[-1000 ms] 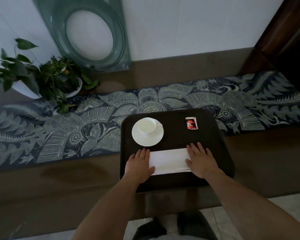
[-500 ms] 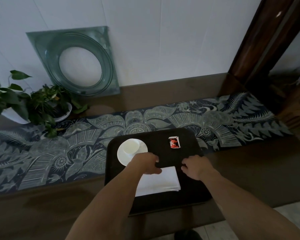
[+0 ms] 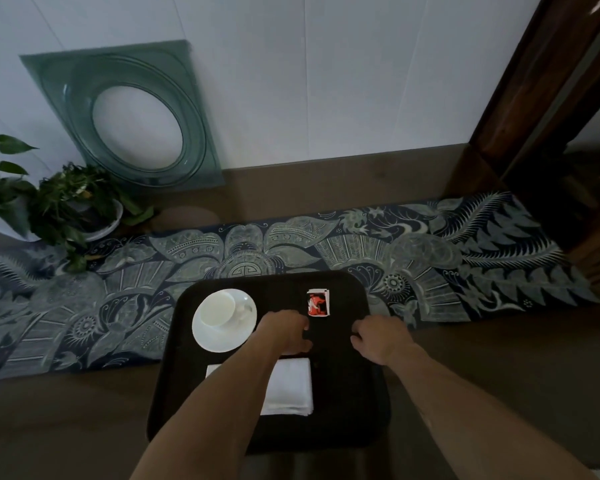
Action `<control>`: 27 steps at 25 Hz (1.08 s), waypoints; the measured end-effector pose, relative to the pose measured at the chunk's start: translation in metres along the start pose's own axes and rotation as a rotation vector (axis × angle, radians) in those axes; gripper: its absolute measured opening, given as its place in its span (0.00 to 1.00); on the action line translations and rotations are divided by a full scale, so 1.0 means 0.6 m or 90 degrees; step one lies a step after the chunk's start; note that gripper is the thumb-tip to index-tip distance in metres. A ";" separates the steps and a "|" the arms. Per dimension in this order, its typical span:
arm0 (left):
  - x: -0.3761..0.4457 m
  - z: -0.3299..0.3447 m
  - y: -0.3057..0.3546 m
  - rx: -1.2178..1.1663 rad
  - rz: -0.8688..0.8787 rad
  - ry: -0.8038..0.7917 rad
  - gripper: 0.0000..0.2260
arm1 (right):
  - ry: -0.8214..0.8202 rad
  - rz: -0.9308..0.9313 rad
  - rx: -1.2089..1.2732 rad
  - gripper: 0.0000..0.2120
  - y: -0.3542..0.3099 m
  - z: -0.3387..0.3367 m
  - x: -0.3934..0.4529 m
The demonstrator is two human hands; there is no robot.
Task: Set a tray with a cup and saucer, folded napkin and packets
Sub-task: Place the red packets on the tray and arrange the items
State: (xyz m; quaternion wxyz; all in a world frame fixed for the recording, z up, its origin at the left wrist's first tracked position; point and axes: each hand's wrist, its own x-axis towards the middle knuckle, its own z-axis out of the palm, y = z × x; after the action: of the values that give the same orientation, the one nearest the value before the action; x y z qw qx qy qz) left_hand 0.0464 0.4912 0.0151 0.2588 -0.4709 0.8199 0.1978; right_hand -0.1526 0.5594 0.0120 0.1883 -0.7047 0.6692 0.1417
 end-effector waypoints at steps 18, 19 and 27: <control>0.110 -0.019 -0.049 0.007 0.003 0.111 0.33 | -0.002 -0.037 0.044 0.37 -0.005 -0.030 0.142; 0.117 -0.019 -0.051 -0.002 0.015 0.119 0.38 | -0.010 -0.033 0.053 0.43 -0.008 -0.031 0.146; 0.154 -0.003 -0.064 0.025 0.067 0.140 0.42 | 0.021 -0.038 0.030 0.43 -0.015 -0.009 0.181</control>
State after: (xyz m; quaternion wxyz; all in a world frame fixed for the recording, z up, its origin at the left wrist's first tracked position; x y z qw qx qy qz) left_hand 0.0405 0.4097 -0.0428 0.1656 -0.4405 0.8709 0.1417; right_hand -0.1372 0.4607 -0.0313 0.1979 -0.7218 0.6543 0.1083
